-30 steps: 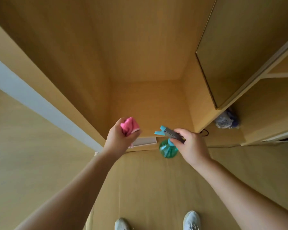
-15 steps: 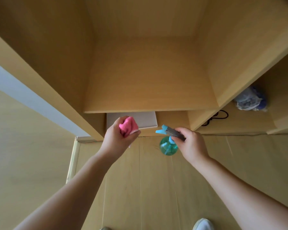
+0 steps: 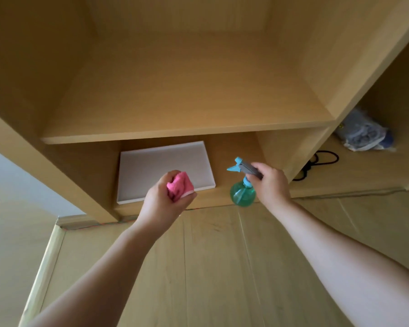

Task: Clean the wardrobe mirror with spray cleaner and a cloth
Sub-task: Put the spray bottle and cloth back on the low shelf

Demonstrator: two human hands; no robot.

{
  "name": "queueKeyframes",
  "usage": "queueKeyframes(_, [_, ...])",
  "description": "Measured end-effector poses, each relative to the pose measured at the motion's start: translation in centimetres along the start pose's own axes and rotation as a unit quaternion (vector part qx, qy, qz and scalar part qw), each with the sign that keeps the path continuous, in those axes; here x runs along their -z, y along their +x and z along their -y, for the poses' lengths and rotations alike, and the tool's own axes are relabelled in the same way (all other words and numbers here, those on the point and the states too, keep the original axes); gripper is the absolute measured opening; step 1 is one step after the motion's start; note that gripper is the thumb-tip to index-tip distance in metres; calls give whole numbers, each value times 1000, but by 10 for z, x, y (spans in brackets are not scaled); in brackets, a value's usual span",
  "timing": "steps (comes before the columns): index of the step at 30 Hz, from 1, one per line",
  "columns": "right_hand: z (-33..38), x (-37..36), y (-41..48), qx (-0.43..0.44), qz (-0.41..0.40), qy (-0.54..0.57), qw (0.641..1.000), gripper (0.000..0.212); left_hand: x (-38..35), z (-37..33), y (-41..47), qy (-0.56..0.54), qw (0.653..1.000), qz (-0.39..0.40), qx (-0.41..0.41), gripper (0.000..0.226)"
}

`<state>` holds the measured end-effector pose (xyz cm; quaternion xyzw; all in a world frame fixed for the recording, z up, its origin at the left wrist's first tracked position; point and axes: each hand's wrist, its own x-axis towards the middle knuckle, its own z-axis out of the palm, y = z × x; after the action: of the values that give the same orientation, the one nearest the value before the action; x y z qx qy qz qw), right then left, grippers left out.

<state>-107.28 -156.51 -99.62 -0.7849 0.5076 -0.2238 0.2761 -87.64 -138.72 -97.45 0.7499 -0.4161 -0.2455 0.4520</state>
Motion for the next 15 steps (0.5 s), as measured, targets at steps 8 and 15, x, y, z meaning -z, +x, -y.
queueKeyframes(8, [-16, -15, 48, 15, -7, 31, 999, 27, -6, 3, 23, -8, 1000, -26, -14, 36])
queueKeyframes(15, [-24, -31, 64, 17, -22, 38, 999, 33, -13, 9, 28, -13, 999, -23, -22, 40])
